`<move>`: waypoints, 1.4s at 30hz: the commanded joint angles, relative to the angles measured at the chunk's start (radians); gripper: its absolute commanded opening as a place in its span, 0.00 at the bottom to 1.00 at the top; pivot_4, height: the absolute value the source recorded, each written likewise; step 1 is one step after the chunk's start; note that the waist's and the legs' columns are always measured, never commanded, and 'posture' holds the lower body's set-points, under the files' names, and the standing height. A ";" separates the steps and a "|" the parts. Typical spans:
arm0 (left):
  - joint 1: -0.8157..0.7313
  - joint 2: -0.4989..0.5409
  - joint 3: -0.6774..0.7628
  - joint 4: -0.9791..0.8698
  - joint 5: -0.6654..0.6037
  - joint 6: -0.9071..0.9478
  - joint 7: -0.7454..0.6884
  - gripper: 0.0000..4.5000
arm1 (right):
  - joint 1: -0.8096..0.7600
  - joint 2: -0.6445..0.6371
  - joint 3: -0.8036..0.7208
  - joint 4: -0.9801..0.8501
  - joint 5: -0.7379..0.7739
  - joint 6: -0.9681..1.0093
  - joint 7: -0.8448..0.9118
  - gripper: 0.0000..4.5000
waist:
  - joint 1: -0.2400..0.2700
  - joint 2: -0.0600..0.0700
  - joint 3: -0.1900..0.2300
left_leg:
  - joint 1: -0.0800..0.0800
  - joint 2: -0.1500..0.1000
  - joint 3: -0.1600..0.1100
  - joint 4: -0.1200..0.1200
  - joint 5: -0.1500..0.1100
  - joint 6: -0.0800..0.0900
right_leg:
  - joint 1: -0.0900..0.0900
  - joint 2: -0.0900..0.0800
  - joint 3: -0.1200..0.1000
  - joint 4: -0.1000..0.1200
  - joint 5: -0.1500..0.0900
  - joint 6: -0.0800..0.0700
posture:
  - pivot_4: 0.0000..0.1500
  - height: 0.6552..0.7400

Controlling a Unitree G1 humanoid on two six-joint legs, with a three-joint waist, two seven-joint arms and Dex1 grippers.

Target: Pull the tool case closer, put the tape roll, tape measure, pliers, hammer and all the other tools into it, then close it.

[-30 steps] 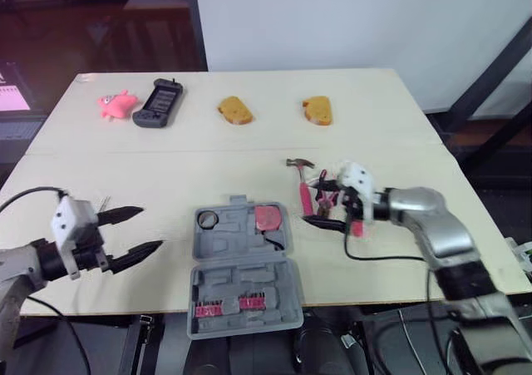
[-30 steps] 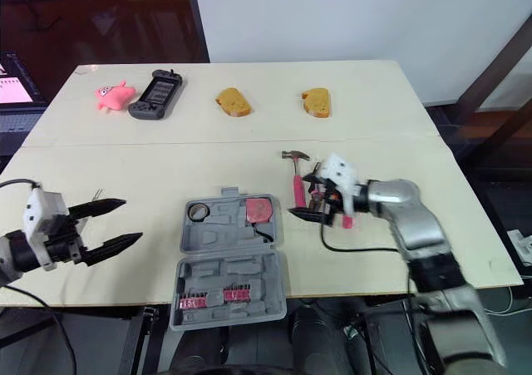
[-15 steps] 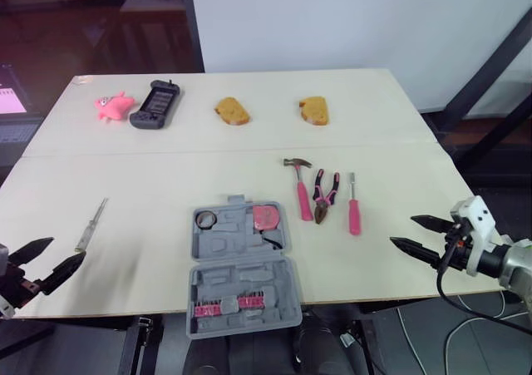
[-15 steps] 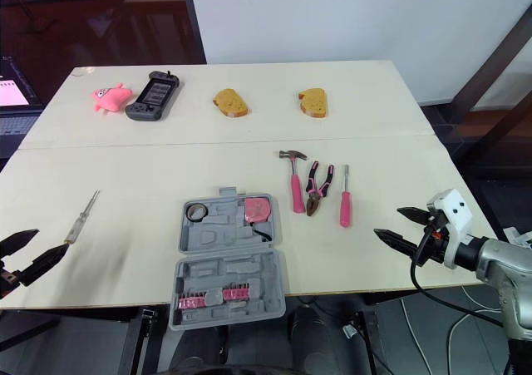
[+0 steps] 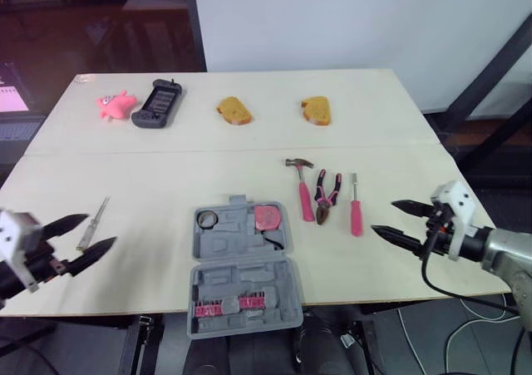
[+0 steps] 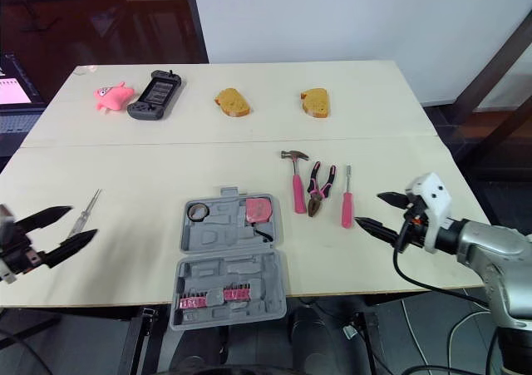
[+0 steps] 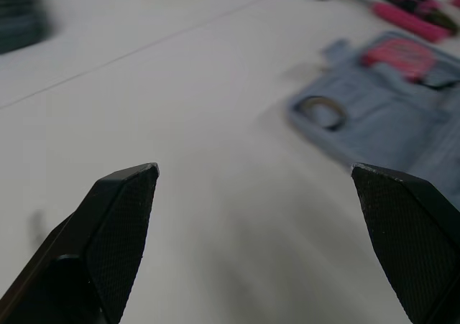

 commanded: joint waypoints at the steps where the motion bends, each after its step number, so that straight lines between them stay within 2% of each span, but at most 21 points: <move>1: -0.061 0.062 -0.047 -0.095 -0.039 0.069 -0.031 1.00 | -0.018 0.015 0.029 -0.121 0.006 0.038 -0.076 0.99 | 0.001 0.000 0.000 | 0.000 0.000 0.000 0.000 0.000 0.000 | 0.000 0.000 0.000 0.000 0.000 0.000 | 1.00 0.81; 5: -0.234 0.126 -0.166 -0.114 -0.048 0.130 -0.079 1.00 | 0.011 0.082 0.109 -0.249 -0.059 0.059 -0.227 0.99 | 0.004 0.000 0.000 | 0.000 0.000 0.000 0.000 0.000 0.000 | 0.000 0.000 0.000 0.000 0.000 0.000 | 1.00 0.81; 9: -0.359 0.144 -0.270 -0.113 -0.044 0.153 -0.136 1.00 | 0.055 0.189 0.137 -0.341 -0.088 0.117 -0.385 0.99 | 0.002 0.000 0.000 | -0.001 0.000 0.000 0.000 0.000 0.000 | -0.001 0.000 0.001 0.000 0.000 0.000 | 1.00 0.81; 18: -0.496 0.130 -0.395 -0.085 -0.012 0.151 -0.201 1.00 | 0.115 0.306 0.225 -0.418 -0.111 0.136 -0.506 0.99 | 0.000 0.000 0.000 | -0.001 0.000 0.000 0.000 0.000 0.000 | -0.001 0.001 0.001 0.001 0.000 0.000 | 1.00 0.81; 26: -0.515 0.120 -0.426 -0.090 0.019 0.131 -0.211 1.00 | 0.049 0.403 0.291 -0.298 -0.178 0.183 -0.632 0.99 | 0.000 0.000 0.000 | -0.001 0.000 0.000 0.000 0.000 0.000 | -0.001 0.001 0.001 0.001 0.000 0.000 | 1.00 0.81; 30: -0.487 0.106 -0.412 -0.114 0.023 0.142 -0.180 1.00 | -0.030 0.456 0.341 -0.174 -0.242 0.154 -0.688 0.99 | -0.001 0.000 0.000 | -0.002 0.000 0.000 0.000 0.000 0.000 | -0.002 0.001 0.001 0.001 0.000 0.000 | 1.00 0.81; 35: -0.423 0.110 -0.382 -0.165 0.018 0.156 -0.148 1.00 | -0.131 0.538 0.320 -0.007 -0.263 0.131 -0.732 0.99 | -0.002 0.000 0.000 | -0.002 0.000 0.000 0.000 0.000 0.000 | -0.002 0.001 0.001 0.002 0.000 0.001 | 1.00 0.81; 37: -0.400 0.119 -0.359 -0.179 0.015 0.163 -0.134 1.00 | -0.155 0.562 0.287 0.051 -0.257 0.131 -0.747 0.88 | 0.002 0.000 0.000 | -0.002 0.000 0.000 0.000 0.000 0.000 | -0.002 0.001 0.001 0.002 0.000 0.001 | 1.00 0.81; 41: -0.364 0.130 -0.323 -0.201 0.011 0.170 -0.124 1.00 | -0.184 0.560 0.290 0.113 -0.286 0.112 -0.755 0.48 | 0.001 0.000 0.000 | -0.003 0.000 0.000 0.000 0.000 0.000 | -0.002 0.001 0.001 0.002 0.000 0.001 | 1.00 0.81; 42: -0.354 0.131 -0.313 -0.209 0.009 0.174 -0.120 1.00 | -0.190 0.569 0.285 0.123 -0.286 0.111 -0.761 0.48 | 0.001 0.000 0.000 | -0.003 0.000 0.000 0.000 0.000 0.000 | -0.002 0.001 0.001 0.002 0.000 0.001 | 1.00 0.81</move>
